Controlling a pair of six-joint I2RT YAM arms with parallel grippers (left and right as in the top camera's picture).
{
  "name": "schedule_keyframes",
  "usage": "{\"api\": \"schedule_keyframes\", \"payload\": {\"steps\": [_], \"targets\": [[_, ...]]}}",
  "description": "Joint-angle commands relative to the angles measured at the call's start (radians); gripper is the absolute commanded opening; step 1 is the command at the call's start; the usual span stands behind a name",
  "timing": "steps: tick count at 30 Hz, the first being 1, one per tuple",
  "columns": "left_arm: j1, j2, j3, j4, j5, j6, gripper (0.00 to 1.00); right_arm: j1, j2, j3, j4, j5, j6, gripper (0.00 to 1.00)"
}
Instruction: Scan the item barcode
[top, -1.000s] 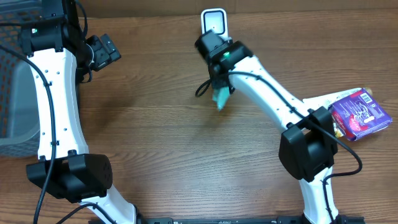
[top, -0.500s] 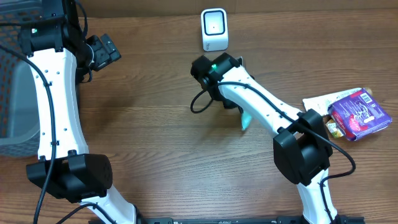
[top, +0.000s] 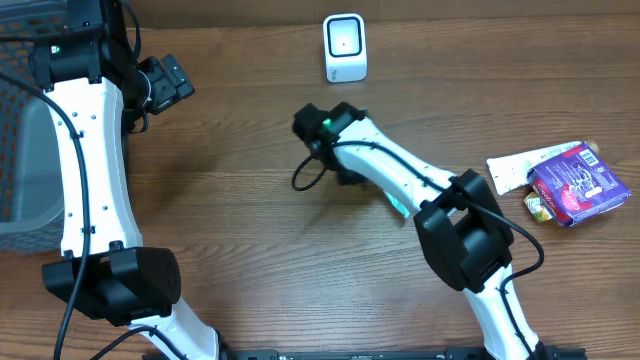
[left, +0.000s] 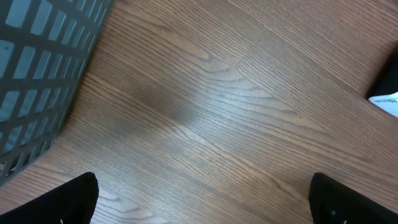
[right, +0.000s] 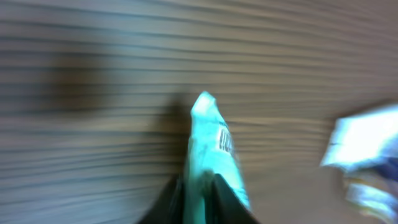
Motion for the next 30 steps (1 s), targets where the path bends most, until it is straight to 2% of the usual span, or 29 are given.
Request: {"api": "schedule_keyframes", "payload": {"steps": [1, 4, 6, 13, 21, 26, 30], "targets": [[-0.006, 0.004, 0.006, 0.000, -0.001, -0.014, 1.00, 0.059, 0.010, -0.007, 0.058, -0.316, -0.127, 0.38], [-0.006, 0.004, 0.006, 0.000, -0.001, -0.014, 1.00, 0.097, 0.010, -0.007, 0.089, -0.414, -0.159, 0.61], [-0.006, 0.004, 0.006, 0.000, -0.001, -0.014, 0.99, 0.114, 0.010, -0.002, 0.087, -0.447, -0.166, 0.67], [-0.006, 0.004, 0.006, 0.000, -0.001, -0.014, 1.00, 0.040, -0.098, 0.080, -0.005, -0.469, -0.051, 0.66], [-0.006, 0.004, 0.006, 0.000, 0.000, -0.014, 1.00, -0.166, -0.373, 0.069, -0.045, -0.553, -0.076, 0.66], [-0.006, 0.004, 0.006, 0.000, -0.001, -0.014, 1.00, -0.333, -0.441, -0.052, -0.042, -0.746, -0.140, 0.68], [-0.006, 0.004, 0.006, 0.000, -0.001, -0.014, 1.00, -0.422, -0.441, -0.258, 0.079, -0.864, -0.143, 0.68]]}}
